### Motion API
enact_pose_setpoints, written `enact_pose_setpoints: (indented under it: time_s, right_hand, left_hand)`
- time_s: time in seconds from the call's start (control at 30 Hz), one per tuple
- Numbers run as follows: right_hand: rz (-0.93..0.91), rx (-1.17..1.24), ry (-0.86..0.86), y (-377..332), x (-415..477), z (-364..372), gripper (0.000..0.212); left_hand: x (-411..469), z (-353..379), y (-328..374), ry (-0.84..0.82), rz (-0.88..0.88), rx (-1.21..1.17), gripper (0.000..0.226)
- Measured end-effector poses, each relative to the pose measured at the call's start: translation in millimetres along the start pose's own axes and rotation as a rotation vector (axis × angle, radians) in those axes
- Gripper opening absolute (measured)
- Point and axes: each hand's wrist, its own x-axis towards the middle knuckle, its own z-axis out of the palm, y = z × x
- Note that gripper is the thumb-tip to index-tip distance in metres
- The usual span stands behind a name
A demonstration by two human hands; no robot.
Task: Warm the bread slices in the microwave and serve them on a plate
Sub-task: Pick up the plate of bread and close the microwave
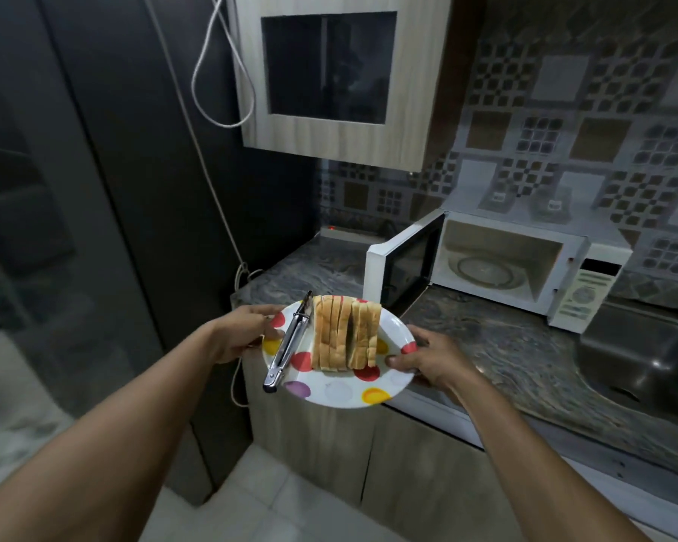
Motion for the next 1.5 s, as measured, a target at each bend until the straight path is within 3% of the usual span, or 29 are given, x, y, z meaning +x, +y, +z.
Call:
enact_pose_setpoints:
  time_s: [0.43, 0.73, 1.1, 1.5]
  right_hand:
    - [-0.06, 0.013, -0.079, -22, 100, 80, 0.049]
    - [-0.031, -0.038, -0.048, -24, 171, 129, 0.06]
    - [0.116, 0.026, 0.169, -43, 240, 177, 0.041]
    - [0.305, -0.058, 0.433, -20, 334, 172, 0.033]
  left_hand:
    - [35, -101, 10, 0.054, -0.05, 0.032, 0.056]
    - [84, -156, 9, 0.073, -0.079, 0.024, 0.059]
    - [206, -209, 33, -0.035, -0.072, 0.112, 0.057]
    - [359, -189, 35, -0.112, -0.069, 0.122, 0.06]
